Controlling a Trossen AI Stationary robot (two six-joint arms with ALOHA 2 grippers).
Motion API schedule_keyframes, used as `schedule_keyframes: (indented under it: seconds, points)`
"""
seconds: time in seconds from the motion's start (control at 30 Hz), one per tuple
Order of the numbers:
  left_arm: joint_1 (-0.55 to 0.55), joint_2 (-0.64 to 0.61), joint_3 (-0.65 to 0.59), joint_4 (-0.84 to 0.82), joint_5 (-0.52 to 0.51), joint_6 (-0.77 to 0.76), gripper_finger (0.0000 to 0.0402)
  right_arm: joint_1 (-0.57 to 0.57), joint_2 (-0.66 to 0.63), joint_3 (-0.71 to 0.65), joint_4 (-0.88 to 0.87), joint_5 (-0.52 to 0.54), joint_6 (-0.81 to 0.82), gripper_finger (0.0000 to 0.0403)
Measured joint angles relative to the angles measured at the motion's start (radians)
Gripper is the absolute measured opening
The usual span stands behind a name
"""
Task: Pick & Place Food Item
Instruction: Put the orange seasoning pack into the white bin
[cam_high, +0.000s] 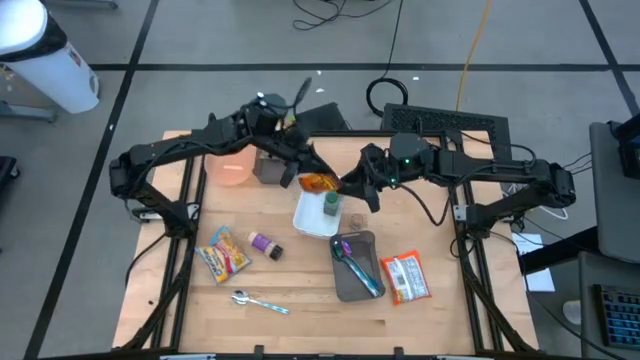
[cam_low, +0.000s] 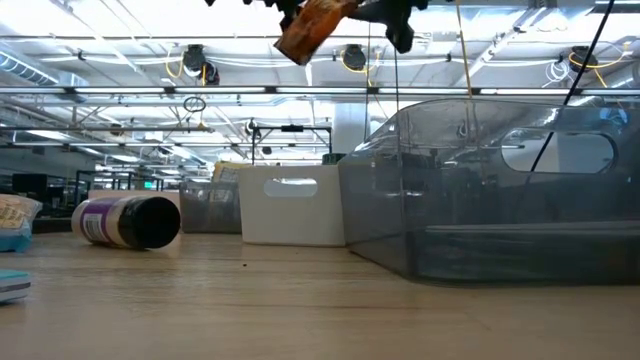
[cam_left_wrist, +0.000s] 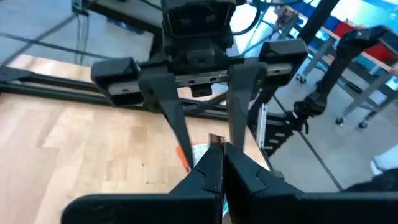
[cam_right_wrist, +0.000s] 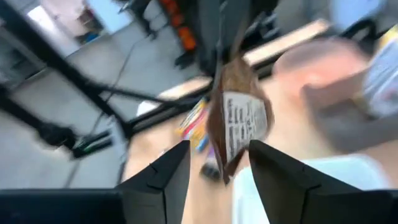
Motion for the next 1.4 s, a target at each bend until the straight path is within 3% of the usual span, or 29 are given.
schedule_keyframes:
  seconds: [0.1,0.3,0.73,0.93,1.4]
  points:
    - [0.021,-0.026,0.000,-0.006,-0.007,-0.009,0.0002,0.000,-0.007,0.001,0.014,0.072,-0.023,0.0164]
    - [0.036,-0.052,0.000,0.035,-0.041,-0.032,0.0001,0.017,-0.014,-0.032,0.160,0.107,-0.073,0.0161]
    - [0.028,-0.051,0.001,0.213,-0.019,-0.117,0.0001,0.042,-0.013,-0.251,0.724,0.193,-0.077,0.0153]
    - [0.028,-0.051,0.002,0.218,-0.020,-0.123,0.0001,0.044,-0.013,-0.325,0.957,0.220,-0.078,0.0143]
    - [0.028,-0.051,0.002,0.219,-0.021,-0.121,0.0001,0.049,-0.013,-0.341,1.003,0.262,-0.078,0.0089]
